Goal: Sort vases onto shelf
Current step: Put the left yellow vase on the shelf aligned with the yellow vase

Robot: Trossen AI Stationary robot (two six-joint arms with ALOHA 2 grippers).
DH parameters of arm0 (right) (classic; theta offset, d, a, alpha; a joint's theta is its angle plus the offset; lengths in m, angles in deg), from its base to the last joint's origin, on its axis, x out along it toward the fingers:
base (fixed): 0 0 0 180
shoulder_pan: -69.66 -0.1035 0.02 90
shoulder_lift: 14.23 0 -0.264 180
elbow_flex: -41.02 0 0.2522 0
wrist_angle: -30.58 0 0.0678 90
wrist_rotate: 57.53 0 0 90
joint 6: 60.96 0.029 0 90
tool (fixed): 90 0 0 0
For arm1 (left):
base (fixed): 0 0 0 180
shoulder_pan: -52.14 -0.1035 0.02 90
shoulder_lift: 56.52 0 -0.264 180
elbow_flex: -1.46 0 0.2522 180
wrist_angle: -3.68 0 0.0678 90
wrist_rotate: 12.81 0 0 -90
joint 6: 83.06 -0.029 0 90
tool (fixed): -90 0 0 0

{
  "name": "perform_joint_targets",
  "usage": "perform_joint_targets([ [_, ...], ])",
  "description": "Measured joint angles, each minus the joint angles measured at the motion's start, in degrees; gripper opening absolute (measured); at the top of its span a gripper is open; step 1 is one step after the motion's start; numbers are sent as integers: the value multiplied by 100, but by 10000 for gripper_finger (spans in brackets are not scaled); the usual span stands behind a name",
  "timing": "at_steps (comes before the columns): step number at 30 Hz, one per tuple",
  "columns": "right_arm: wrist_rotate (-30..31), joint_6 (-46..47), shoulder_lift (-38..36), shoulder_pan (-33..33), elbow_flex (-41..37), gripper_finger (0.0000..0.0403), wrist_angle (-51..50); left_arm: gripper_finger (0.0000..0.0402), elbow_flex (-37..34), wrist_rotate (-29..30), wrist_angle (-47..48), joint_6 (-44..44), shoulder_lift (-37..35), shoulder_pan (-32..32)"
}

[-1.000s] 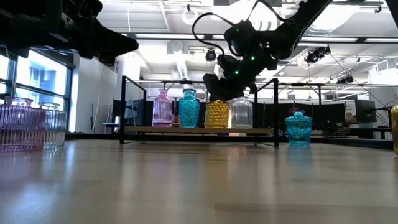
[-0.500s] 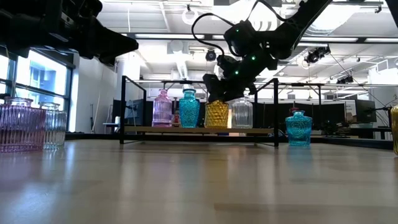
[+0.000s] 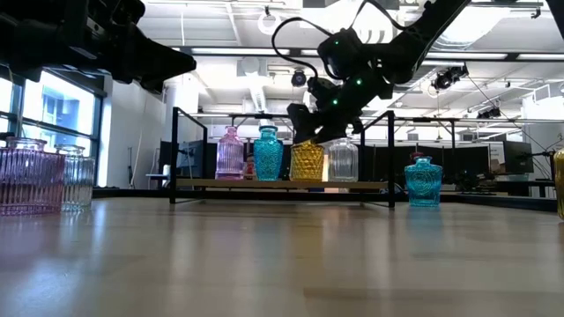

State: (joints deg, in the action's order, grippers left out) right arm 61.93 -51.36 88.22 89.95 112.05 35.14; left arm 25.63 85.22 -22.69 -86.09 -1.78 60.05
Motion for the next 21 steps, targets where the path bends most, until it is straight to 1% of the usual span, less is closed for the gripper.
perform_joint_targets([
  [5,-2,-63,0,0,0,262,63,35,0,1,0,0,0,2],
  [11,-2,-317,-24,-51,0,264,258,35,0,0,0,2,0,2],
  [17,12,-483,-300,-212,0,264,256,35,0,0,4,2,0,2],
  [21,346,-895,-521,-453,0,264,259,35,0,0,2,-2,0,4],
])
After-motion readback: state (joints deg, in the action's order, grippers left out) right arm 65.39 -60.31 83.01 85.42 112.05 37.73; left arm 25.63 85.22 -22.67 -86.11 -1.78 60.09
